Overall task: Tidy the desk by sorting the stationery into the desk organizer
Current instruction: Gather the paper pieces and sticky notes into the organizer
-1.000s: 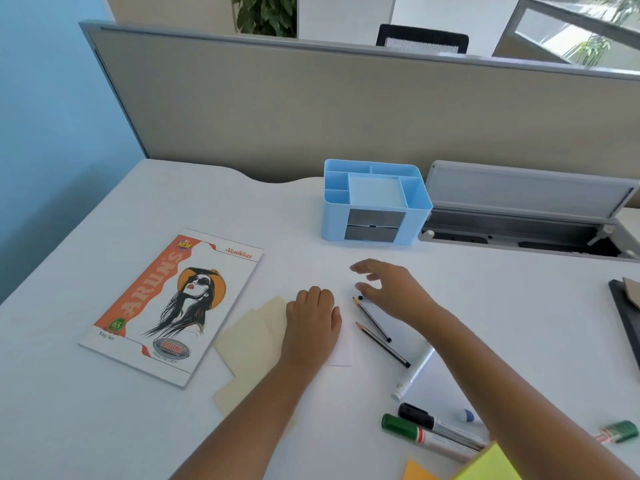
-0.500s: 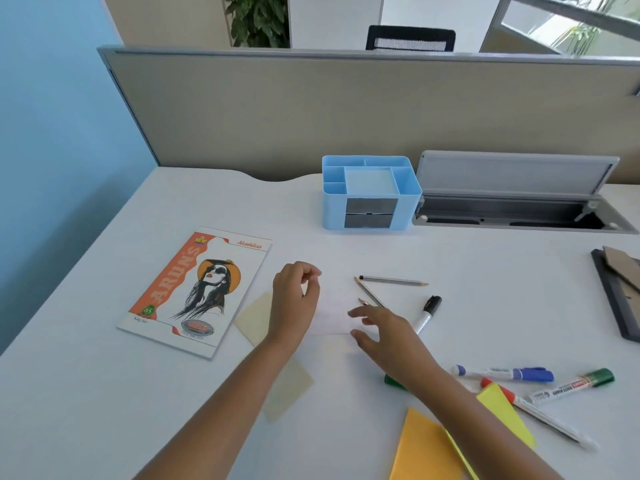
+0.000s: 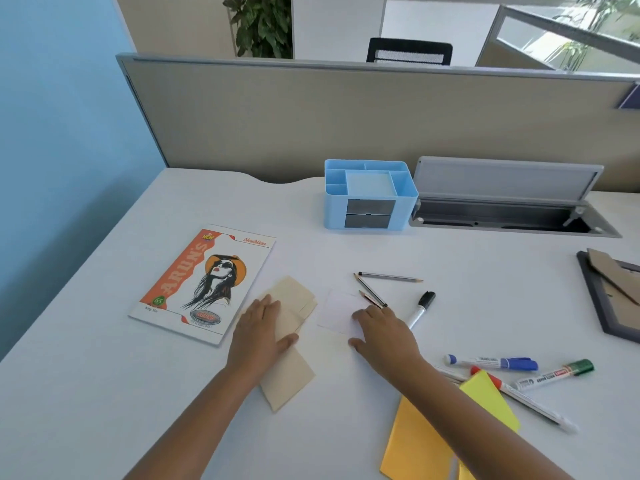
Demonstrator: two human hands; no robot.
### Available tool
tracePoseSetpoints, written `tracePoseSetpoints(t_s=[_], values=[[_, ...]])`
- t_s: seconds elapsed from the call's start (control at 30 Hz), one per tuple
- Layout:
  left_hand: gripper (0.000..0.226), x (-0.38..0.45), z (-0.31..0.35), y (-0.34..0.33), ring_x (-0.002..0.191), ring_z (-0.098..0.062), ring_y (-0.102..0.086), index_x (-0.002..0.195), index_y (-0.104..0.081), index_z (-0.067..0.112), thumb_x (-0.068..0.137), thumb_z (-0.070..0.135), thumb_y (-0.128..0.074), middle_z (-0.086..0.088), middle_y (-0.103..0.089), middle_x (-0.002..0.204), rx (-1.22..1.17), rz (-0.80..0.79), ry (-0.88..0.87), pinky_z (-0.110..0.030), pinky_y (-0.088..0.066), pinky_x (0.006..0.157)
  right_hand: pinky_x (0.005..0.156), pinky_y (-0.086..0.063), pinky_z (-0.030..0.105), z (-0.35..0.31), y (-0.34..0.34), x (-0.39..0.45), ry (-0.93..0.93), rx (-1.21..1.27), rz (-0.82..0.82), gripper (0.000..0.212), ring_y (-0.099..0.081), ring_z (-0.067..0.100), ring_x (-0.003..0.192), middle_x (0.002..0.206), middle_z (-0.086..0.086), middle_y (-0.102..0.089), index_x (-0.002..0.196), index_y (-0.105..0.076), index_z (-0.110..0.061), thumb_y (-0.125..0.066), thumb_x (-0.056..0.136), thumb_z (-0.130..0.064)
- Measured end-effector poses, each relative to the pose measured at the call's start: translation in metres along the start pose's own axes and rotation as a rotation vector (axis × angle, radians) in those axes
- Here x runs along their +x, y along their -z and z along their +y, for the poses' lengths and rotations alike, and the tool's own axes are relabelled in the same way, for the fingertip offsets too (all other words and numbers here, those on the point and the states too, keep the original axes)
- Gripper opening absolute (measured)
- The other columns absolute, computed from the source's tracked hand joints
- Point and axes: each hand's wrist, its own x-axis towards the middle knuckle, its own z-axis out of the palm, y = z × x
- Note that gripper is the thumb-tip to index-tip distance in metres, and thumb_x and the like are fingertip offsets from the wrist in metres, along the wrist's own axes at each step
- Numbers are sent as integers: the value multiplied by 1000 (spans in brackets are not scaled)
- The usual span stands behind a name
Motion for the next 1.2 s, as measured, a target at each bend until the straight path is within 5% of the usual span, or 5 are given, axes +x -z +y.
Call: tracePoseSetpoints(t_s=[0.5, 0.83, 1.0, 1.1, 1.2], values=[[43, 1, 52, 2, 124, -20, -39, 124, -50, 10, 86, 27, -63, -4, -47, 131, -233, 202, -149, -26, -33, 101, 101, -31, 41, 6, 24, 45, -14, -79, -144, 75, -34, 28, 126, 140, 3, -40, 141, -30, -20, -64, 80, -46], [33, 6, 55, 0, 118, -18, -40, 118, -53, 13, 87, 22, -60, -1, -50, 124, -316, 210, -92, -23, -34, 93, 94, -31, 35, 11, 29, 55, -74, 60, -265, 52, -44, 27, 115, 119, 5, -56, 123, -50, -17, -65, 81, -43], [33, 8, 39, 8, 118, -23, -41, 116, -54, 9, 85, 18, -62, -5, -52, 122, -293, 212, -42, -28, -35, 94, 59, -37, 24, 21, 27, 40, -159, 515, -108, 30, -51, 22, 81, 94, 0, -51, 100, -49, -17, -68, 80, -29], [40, 14, 22, 17, 121, -27, -39, 121, -51, 7, 85, 20, -63, -10, -50, 127, -241, 192, 73, -35, -35, 96, 75, -39, 25, 27, 31, 35, -219, 645, -63, 59, -53, 24, 106, 118, 4, -53, 130, -41, -13, -68, 81, -32], [55, 22, 10, 20, 129, -29, -32, 131, -41, 7, 85, 28, -62, -11, -41, 137, -161, 94, 162, -38, -33, 101, 90, -43, 30, 33, 33, 35, -303, 862, -45, 48, -54, 25, 109, 126, 7, -55, 130, -43, -9, -60, 87, -20]])
